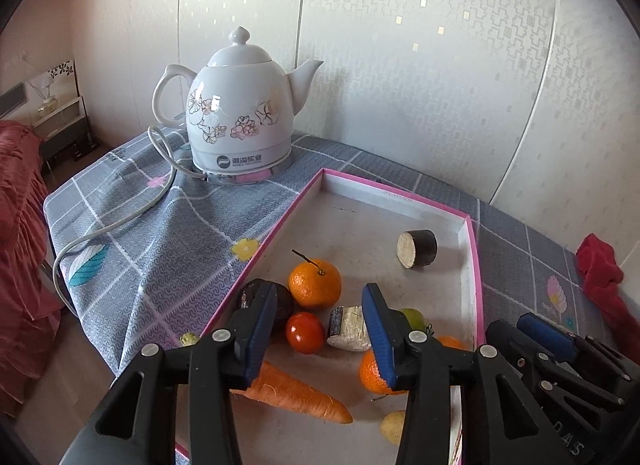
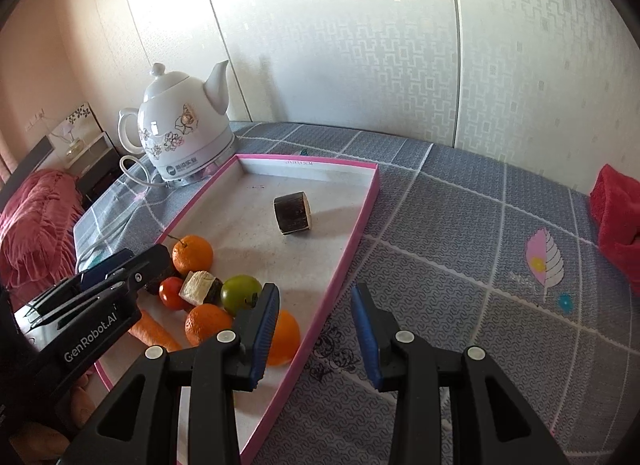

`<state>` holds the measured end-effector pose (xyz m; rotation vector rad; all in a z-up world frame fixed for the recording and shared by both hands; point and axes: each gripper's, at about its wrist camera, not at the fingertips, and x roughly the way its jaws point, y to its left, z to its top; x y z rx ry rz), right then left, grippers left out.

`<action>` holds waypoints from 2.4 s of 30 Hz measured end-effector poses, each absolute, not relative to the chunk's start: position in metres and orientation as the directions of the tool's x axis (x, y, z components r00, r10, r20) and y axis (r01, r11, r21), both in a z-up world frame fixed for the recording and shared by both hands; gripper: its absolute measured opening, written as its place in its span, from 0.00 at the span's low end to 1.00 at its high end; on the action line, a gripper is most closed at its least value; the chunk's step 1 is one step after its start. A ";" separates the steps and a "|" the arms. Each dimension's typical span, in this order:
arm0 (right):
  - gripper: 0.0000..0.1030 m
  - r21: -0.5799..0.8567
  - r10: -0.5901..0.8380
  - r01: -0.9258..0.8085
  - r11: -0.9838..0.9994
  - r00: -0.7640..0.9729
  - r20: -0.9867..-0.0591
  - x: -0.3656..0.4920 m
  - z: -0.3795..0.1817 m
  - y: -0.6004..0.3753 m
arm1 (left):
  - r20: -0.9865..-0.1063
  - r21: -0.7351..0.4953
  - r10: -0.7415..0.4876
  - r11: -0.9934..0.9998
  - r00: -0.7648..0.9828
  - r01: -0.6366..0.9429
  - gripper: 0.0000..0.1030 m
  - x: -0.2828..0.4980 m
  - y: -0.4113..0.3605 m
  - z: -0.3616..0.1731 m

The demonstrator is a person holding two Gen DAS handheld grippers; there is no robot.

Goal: Organize fruits

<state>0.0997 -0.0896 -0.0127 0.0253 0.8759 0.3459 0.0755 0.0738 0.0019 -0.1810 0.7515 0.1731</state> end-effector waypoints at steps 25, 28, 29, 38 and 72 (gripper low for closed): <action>0.40 0.065 0.172 -0.180 0.981 0.679 -0.713 0.010 -0.011 -0.105 | -0.606 -0.091 0.058 0.986 0.793 -0.142 0.77 -0.023 0.047 0.001; 0.40 0.051 0.155 -0.170 0.984 0.682 -0.715 0.002 -0.013 -0.105 | -0.597 -0.071 0.067 0.988 0.799 -0.137 0.80 -0.029 0.043 0.000; 0.40 0.041 0.148 -0.170 0.985 0.684 -0.714 0.000 -0.013 -0.104 | -0.597 -0.069 0.069 0.988 0.799 -0.137 0.80 -0.030 0.043 0.000; 0.40 -0.002 0.113 -0.162 0.987 0.696 -0.709 -0.004 -0.015 -0.104 | -0.597 -0.069 0.081 0.986 0.798 -0.152 0.89 -0.029 0.045 -0.003; 0.40 -0.033 0.086 -0.158 0.987 0.690 -0.718 -0.001 -0.020 -0.101 | -0.607 -0.089 0.084 0.981 0.790 -0.173 0.95 -0.027 0.049 -0.005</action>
